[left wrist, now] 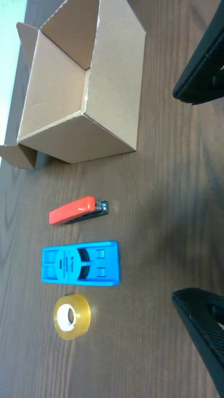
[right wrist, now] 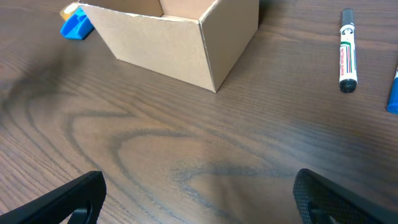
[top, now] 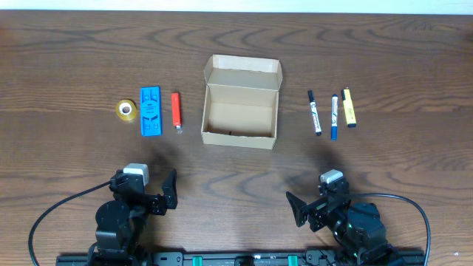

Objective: Pack container

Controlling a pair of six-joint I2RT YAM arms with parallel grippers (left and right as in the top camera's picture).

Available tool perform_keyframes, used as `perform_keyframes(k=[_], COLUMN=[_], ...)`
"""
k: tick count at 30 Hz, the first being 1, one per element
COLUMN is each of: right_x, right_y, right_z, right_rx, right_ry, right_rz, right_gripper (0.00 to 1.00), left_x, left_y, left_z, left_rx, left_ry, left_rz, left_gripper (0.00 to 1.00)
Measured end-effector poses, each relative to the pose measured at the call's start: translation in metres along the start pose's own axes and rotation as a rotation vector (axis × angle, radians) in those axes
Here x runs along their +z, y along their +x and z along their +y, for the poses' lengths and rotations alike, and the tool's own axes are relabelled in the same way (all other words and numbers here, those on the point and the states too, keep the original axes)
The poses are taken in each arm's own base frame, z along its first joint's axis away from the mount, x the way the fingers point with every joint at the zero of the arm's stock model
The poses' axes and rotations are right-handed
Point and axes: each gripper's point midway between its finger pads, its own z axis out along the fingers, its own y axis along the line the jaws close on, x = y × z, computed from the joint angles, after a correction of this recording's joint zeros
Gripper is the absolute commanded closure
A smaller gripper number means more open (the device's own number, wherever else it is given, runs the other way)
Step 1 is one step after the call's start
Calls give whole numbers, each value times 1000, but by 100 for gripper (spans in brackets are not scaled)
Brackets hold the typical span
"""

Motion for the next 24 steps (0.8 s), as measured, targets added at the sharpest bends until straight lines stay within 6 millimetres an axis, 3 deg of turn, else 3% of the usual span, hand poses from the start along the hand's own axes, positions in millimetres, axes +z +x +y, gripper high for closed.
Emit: perform_keyframes(k=[24], right_x=[0], right_y=[0], right_z=[0], right_rx=[0], right_ry=[0], right_rz=[0], right_gripper=[1], left_x=[0], left_y=[-1], left_z=[2], left_rx=[2], left_ry=[-12], left_rz=[-5], left_gripper=[5])
